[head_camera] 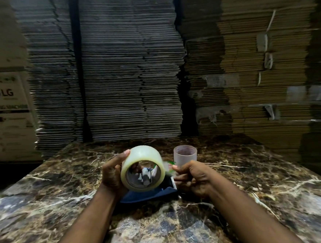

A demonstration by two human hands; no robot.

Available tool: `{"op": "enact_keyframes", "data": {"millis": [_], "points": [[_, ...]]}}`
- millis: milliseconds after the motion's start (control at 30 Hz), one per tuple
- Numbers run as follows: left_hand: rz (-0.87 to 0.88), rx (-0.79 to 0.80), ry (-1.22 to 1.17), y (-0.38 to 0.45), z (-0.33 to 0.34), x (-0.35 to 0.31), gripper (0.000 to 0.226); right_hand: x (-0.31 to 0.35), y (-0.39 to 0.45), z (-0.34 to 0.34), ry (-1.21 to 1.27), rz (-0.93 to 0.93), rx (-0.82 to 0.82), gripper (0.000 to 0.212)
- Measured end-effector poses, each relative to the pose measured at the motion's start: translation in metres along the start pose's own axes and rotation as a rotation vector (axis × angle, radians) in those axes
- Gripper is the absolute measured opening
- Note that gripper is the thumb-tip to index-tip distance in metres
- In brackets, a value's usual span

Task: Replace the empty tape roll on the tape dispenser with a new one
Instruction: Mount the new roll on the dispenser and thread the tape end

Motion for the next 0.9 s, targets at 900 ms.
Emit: {"op": "enact_keyframes", "data": {"millis": [900], "points": [[0.037, 0.024, -0.045, 0.005, -0.006, -0.004, 0.068, 0.010, -0.010, -0.005, 0.203, -0.061, -0.081, 0.015]]}}
Point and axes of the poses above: each hand's wrist, its own y-axis towards the middle knuckle, its own z-axis out of the palm, x = y × z, the point moved 9 cm from there along y, towards the middle knuckle, and after that the axes turned 2 degrees about -z, right-handed, at the moved point
